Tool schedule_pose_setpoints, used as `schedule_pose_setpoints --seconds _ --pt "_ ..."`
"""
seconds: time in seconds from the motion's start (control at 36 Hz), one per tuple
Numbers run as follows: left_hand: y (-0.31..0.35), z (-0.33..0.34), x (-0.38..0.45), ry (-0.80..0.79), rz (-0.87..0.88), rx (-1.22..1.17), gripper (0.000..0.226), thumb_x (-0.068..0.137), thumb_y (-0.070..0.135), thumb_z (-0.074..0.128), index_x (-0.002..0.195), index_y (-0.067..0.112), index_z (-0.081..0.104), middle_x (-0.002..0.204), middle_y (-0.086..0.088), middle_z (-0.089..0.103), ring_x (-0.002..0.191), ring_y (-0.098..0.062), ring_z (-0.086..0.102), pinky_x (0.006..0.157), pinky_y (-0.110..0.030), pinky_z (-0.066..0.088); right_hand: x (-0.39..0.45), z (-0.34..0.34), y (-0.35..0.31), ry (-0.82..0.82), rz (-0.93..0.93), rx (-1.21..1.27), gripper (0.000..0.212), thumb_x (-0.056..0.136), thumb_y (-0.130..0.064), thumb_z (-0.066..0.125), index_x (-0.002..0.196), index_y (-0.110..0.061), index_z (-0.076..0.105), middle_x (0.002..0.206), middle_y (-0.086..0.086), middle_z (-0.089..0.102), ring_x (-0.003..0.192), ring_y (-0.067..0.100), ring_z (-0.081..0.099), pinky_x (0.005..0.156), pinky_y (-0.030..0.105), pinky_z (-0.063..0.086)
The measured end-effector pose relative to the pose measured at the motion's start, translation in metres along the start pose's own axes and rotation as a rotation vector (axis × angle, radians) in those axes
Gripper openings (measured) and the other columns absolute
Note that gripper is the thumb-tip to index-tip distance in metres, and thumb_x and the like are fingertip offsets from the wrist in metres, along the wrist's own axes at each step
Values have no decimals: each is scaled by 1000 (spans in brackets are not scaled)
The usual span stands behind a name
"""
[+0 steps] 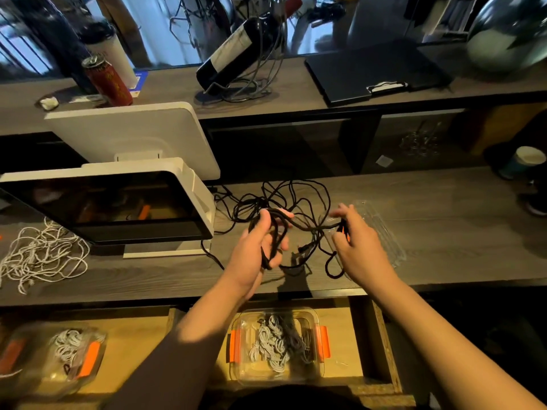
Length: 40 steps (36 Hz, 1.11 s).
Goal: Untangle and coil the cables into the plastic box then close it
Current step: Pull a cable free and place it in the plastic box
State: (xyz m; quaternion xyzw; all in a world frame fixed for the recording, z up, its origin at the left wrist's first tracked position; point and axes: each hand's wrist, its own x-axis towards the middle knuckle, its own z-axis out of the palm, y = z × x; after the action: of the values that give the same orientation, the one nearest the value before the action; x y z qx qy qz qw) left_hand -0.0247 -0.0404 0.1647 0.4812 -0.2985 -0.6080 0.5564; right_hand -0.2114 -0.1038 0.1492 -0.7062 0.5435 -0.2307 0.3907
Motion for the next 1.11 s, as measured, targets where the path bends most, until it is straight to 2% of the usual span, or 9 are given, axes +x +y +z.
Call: schedule_pose_setpoints --seconds 0.11,0.25,0.44,0.53,0.64,0.75,0.86,0.94,1.11 --pt "10 -8 2 52 45 -23 50 105 51 30 101 17 66 107 -17 66 75 -17 51 47 -22 27 2 -13 9 -70 -45 110 23 103 -16 45 115 -26 62 124 -9 62 118 9 57 101 34 48" --pt "13 -13 2 63 -20 -157 44 106 48 26 96 13 52 79 -10 64 61 -13 49 43 -16 37 8 -27 17 -77 30 214 17 101 -7 50 108 -11 65 98 6 69 93 15 67 76 23 58" --pt "9 -6 3 113 29 -46 45 96 57 38 103 17 58 89 -11 67 68 -12 51 54 -24 31 -8 4 4 -32 72 318 20 97 -37 55 105 -21 63 92 1 65 82 17 65 71 29 57" --pt "11 3 3 143 87 -7 45 93 58 40 103 19 60 90 -11 67 69 -13 52 55 -23 34 -18 30 -2 -31 158 323 51 81 -53 70 120 -23 55 109 -7 58 96 12 63 78 34 59" --pt "13 8 0 143 105 31 45 93 58 41 100 18 61 88 -11 66 69 -13 51 56 -25 31 -15 45 -3 -29 418 672 48 83 -8 76 123 -15 50 115 11 60 100 26 67 83 41 60" --pt "12 8 -1 133 126 82 44 94 55 42 99 16 62 81 -6 63 64 -11 47 48 -23 30 -10 39 -4 -17 457 845 26 94 6 55 113 -11 54 82 13 69 70 22 69 70 33 60" --pt "15 4 -4 108 111 137 43 97 52 39 99 13 59 72 -1 56 59 -9 41 44 -21 30 -4 17 8 -40 260 491 17 101 -13 52 115 -16 62 82 6 66 65 14 61 57 25 51" --pt "19 -1 -5 80 74 153 45 97 55 39 99 13 56 70 1 52 58 -10 37 42 -20 30 8 3 27 43 159 209 17 102 -18 52 111 -19 66 86 3 66 75 14 62 66 25 49" --pt "26 -1 -7 -169 -24 -18 43 94 55 44 90 15 60 68 -2 44 56 -14 30 44 -24 24 32 2 53 -52 182 -107 20 101 -22 53 116 -17 67 107 -3 64 99 17 60 83 31 49"
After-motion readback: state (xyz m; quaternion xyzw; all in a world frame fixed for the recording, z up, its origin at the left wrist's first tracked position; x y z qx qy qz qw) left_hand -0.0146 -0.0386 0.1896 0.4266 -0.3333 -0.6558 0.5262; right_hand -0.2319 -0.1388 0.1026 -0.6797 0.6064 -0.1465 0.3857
